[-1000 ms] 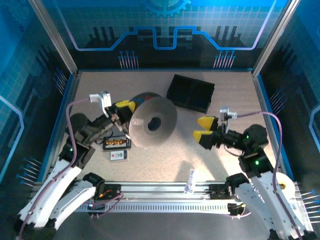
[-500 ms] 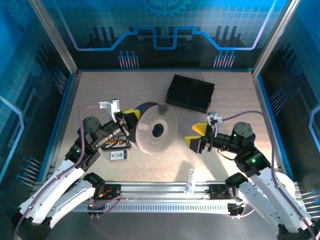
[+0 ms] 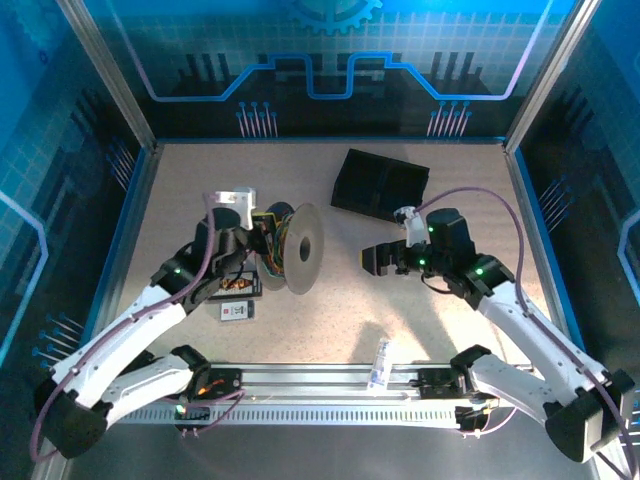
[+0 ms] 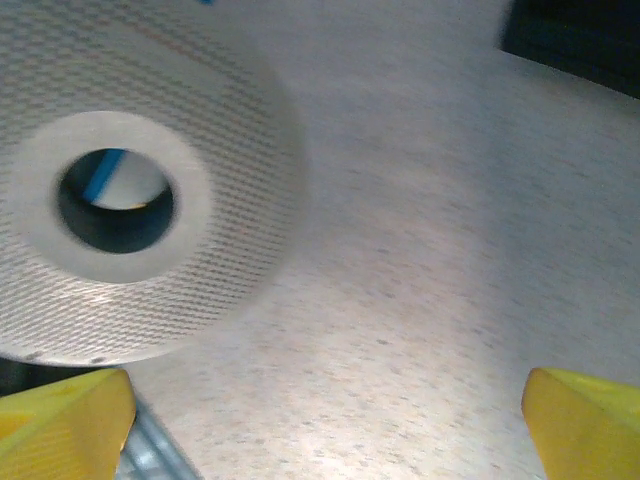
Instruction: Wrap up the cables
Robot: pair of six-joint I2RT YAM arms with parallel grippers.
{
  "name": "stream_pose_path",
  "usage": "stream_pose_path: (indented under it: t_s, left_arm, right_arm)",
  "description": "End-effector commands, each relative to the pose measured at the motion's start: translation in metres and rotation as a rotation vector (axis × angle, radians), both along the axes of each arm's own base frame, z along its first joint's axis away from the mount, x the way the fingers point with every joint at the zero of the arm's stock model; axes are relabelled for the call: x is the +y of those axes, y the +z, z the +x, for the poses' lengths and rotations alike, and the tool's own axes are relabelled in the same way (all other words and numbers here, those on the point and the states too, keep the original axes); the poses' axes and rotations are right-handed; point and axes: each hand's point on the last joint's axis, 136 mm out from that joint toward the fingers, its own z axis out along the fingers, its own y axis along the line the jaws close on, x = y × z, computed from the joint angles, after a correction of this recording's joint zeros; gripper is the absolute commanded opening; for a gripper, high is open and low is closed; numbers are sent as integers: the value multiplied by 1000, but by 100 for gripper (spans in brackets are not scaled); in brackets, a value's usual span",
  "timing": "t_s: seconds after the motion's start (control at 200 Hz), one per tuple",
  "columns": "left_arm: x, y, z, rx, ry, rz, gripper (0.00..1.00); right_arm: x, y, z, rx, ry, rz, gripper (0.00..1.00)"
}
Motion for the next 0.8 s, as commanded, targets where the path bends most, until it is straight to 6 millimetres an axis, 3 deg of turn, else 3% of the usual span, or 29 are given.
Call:
stream_pose_path:
  t_s: [0.0, 0.03, 0.06, 0.11, 0.19, 0.295, 0.57, 0.796]
  left_arm:
    - [5, 37, 12, -132, 107, 118, 0]
    - [4, 35, 13, -138, 121, 156, 0]
    - [2, 34, 14, -143, 128, 185, 0]
    - [-3, 31, 16, -144, 134, 206, 0]
    - [-15, 26, 19, -135, 111, 199, 0]
    - [-30, 22, 26, -124, 88, 206, 0]
    - [-53, 21, 43, -120, 74, 156, 0]
    - [-48, 33, 69, -199, 126, 417, 0]
  right_arm:
    - [-49, -14, 17, 56, -285, -163, 100]
    - [-62, -17, 18, 79, -353, -174, 100]
    - [-68, -4, 21, 61, -373, -157, 100]
    - [-69, 1, 23, 31, -341, -125, 100]
    - [-77, -12, 21, 28, -363, -55, 100]
    - [-69, -11, 16, -26, -289, 70, 100]
    - [-49, -15, 3, -23, -176, 185, 100]
    - [-39, -23, 3, 8, -142, 186, 100]
